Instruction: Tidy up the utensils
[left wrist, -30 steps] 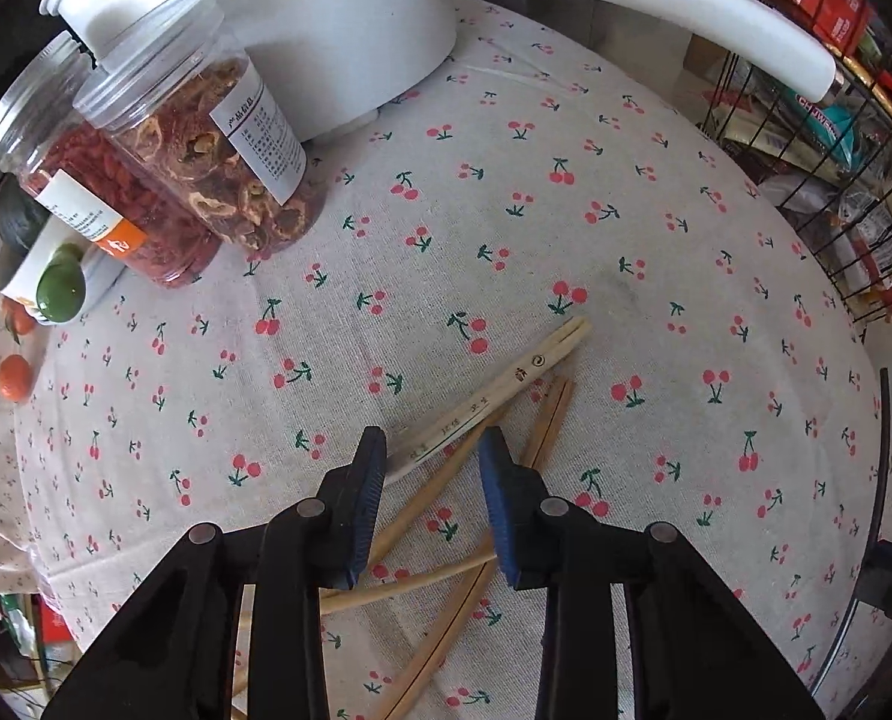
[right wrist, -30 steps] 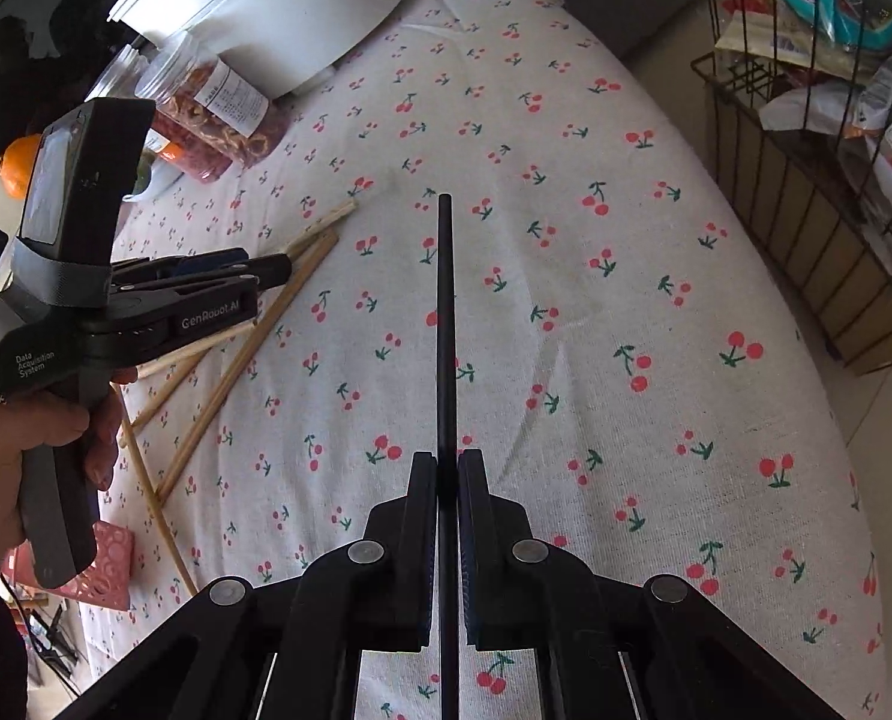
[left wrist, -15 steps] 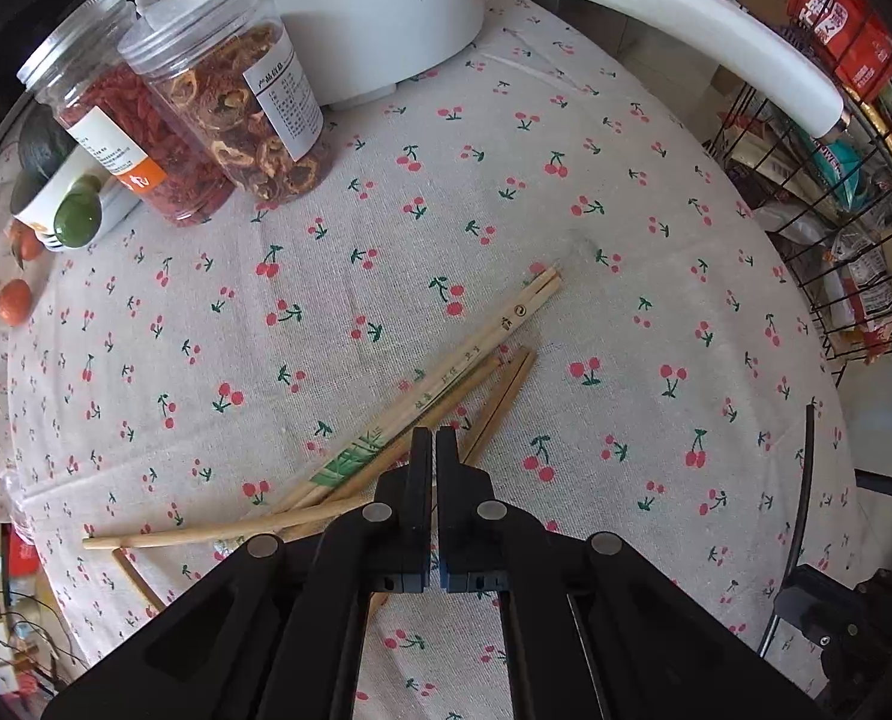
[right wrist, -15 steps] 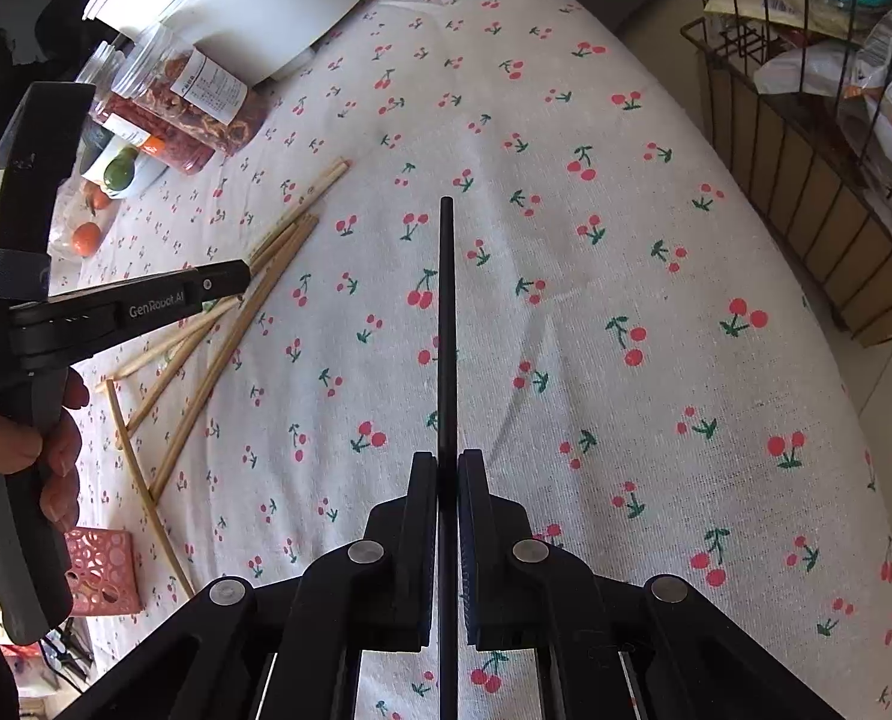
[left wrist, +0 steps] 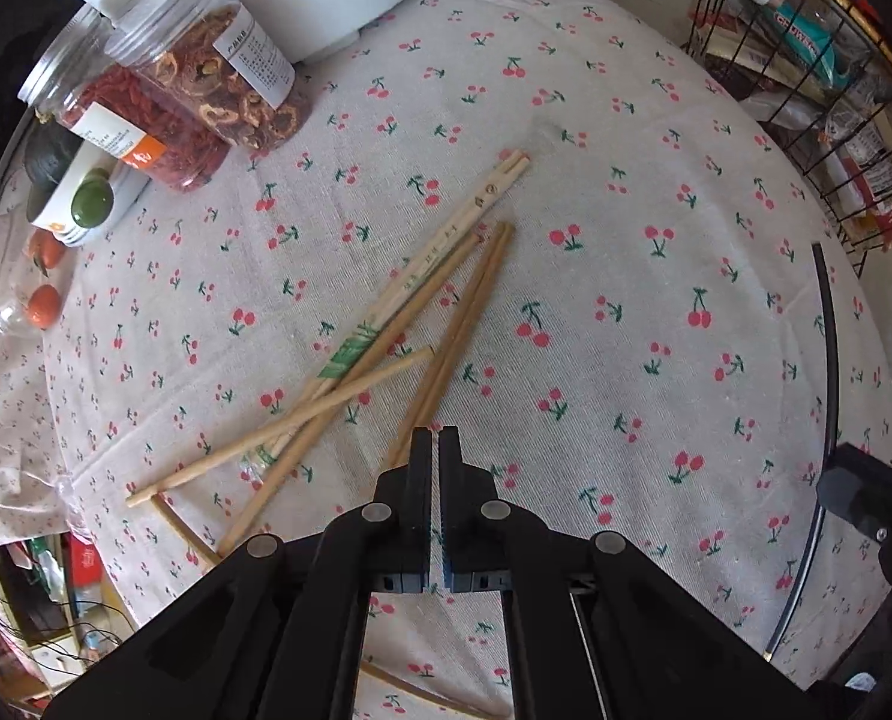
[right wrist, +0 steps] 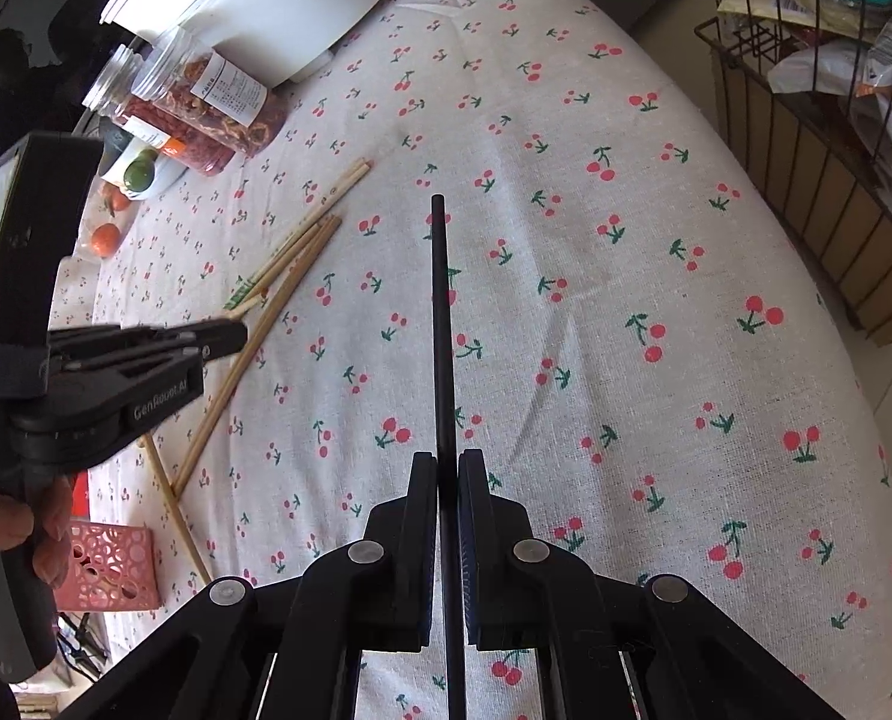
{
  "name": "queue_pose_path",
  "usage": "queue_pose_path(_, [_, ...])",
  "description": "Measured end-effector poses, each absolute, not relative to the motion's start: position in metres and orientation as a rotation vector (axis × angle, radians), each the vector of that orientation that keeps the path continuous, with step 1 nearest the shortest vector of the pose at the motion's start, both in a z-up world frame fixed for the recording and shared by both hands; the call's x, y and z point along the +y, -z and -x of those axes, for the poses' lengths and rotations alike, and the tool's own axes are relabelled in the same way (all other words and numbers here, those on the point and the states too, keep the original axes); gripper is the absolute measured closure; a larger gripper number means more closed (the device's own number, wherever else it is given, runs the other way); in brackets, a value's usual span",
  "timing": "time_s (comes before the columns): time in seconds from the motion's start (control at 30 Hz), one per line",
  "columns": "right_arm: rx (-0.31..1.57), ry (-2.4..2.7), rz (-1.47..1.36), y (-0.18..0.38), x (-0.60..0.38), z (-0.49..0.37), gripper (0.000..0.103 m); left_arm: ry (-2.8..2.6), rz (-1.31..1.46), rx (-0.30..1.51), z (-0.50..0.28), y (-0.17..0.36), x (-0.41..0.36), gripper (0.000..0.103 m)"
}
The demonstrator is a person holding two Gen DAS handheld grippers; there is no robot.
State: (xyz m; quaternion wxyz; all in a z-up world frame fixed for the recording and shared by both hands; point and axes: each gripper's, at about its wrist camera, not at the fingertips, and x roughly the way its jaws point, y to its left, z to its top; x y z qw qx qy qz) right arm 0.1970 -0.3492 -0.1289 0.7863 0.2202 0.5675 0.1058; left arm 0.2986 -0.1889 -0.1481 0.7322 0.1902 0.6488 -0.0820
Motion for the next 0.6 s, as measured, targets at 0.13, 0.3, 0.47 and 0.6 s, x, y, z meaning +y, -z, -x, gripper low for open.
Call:
queue_pose_path(0.13, [1.228, -0.233, -0.486, 0.130, -0.349, -0.197, 0.098, 0.230, -0.421, 1.413, -0.259, 0.146, -0.195, 0.101])
queue_pose_path(0.3, [1.225, -0.234, -0.480, 0.128, -0.349, -0.193, 0.098, 0.205, -0.388, 1.373, -0.200, 0.140, -0.177, 0.101])
queue_pose_path(0.47, [1.224, -0.230, -0.467, 0.127, -0.346, -0.189, 0.098, 0.047, -0.222, 1.339, -0.165, 0.151, -0.148, 0.089])
queue_pose_path(0.6, [1.233, -0.232, -0.456, 0.129, -0.343, -0.183, 0.098, -0.039, -0.139, 1.315, -0.155, 0.167, -0.138, 0.085])
